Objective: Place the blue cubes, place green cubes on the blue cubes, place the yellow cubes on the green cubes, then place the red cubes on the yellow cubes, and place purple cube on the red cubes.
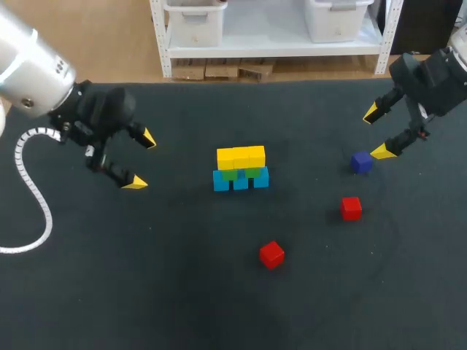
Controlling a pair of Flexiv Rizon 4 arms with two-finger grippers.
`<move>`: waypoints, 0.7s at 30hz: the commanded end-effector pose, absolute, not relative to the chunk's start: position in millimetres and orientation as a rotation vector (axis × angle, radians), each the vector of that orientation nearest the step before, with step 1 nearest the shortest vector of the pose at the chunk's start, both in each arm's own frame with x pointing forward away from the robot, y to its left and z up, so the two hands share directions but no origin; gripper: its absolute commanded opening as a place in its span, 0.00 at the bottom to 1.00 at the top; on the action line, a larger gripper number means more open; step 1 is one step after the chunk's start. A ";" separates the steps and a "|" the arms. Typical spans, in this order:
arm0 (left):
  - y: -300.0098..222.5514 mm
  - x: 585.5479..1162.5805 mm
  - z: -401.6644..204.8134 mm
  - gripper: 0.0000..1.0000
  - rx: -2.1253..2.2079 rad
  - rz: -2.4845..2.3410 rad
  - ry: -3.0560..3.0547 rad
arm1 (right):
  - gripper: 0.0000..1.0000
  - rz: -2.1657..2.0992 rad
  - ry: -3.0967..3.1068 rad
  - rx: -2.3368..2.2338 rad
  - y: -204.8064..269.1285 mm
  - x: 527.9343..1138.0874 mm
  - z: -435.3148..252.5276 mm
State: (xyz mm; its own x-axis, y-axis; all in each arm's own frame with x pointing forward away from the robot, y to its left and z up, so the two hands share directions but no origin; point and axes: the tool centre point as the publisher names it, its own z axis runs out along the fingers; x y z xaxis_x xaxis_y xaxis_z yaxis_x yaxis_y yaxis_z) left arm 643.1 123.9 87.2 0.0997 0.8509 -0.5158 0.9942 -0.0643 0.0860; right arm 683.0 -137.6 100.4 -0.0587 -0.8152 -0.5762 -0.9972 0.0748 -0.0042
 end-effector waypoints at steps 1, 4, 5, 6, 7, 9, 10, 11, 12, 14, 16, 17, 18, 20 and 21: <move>124.3 642.6 87.3 1.00 1.969 -0.464 1.800 | 1.00 0.563 1.927 -1.791 -137.7 682.6 100.1; 124.3 642.6 87.3 1.00 1.969 -0.464 1.800 | 1.00 0.551 1.929 -1.785 -138.0 681.6 104.6; 124.3 642.6 87.3 1.00 1.969 -0.464 1.800 | 1.00 0.542 1.932 -1.784 -137.8 680.3 108.1; 124.3 642.6 87.3 1.00 1.969 -0.464 1.800 | 1.00 0.524 1.926 -1.785 -137.2 678.1 111.2; 124.3 642.6 87.3 1.00 1.969 -0.464 1.800 | 1.00 0.523 1.926 -1.782 -136.5 675.2 114.3; 124.3 642.6 87.3 1.00 1.969 -0.464 1.800 | 1.00 0.505 1.922 -1.802 -133.7 668.0 118.7; 124.3 642.6 87.3 1.00 1.969 -0.464 1.800 | 1.00 0.504 1.921 -1.800 -132.7 663.7 121.3; 124.3 642.6 87.3 1.00 1.969 -0.464 1.800 | 1.00 0.500 1.917 -1.798 -131.5 659.3 123.3; 124.3 642.6 87.3 1.00 1.969 -0.464 1.800 | 1.00 0.496 1.908 -1.802 -130.0 654.1 124.9; 124.3 642.6 87.3 1.00 1.969 -0.464 1.800 | 1.00 0.512 1.898 -1.799 -127.5 645.6 125.8; 124.3 642.6 87.3 1.00 1.969 -0.464 1.800 | 1.00 0.523 1.881 -1.803 -124.5 636.8 126.3; 124.3 642.6 87.3 1.00 1.969 -0.464 1.800 | 1.00 0.537 1.873 -1.809 -122.9 632.4 126.4; 124.3 642.6 87.3 1.00 1.969 -0.464 1.800 | 1.00 0.536 1.866 -1.816 -121.1 628.1 126.8; 124.3 642.6 87.3 1.00 1.969 -0.464 1.800 | 1.00 0.537 1.855 -1.831 -117.3 620.4 127.2; 124.3 642.6 87.3 1.00 1.969 -0.464 1.800 | 1.00 0.543 1.840 -1.841 -115.4 616.6 127.3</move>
State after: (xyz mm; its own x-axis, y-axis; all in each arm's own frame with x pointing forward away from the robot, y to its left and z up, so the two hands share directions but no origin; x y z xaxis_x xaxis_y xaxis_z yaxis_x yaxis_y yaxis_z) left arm 642.9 123.4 87.4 0.0993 0.8512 -0.5154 0.9942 -0.0639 0.0861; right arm 632.6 -116.2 125.4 0.0095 -0.8103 -0.5859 -0.9997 0.0049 -0.0230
